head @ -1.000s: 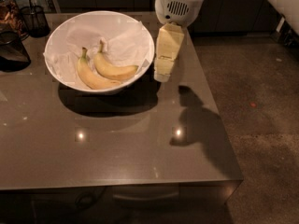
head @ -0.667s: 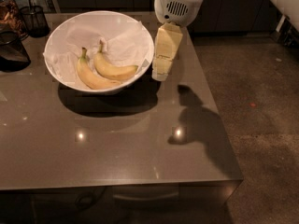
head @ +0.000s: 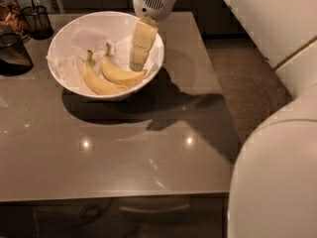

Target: Pick banana from white bowl

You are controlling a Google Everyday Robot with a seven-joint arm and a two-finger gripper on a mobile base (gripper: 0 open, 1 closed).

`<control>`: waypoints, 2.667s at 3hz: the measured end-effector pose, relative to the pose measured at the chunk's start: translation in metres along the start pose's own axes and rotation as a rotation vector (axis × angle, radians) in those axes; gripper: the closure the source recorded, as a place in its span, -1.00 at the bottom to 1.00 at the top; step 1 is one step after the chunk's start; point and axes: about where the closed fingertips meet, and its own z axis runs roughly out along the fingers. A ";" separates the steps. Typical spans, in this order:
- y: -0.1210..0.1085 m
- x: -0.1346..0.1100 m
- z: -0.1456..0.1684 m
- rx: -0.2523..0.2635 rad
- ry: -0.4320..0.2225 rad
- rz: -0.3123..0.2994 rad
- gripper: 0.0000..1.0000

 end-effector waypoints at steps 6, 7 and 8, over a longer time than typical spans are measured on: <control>-0.021 -0.043 0.059 0.041 0.072 0.115 -0.18; -0.020 -0.044 0.065 0.036 0.076 0.116 -0.16; -0.020 -0.047 0.072 0.030 0.085 0.107 -0.14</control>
Offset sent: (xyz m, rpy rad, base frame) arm 0.0208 0.0209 -0.0006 0.0117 -0.0435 -0.1435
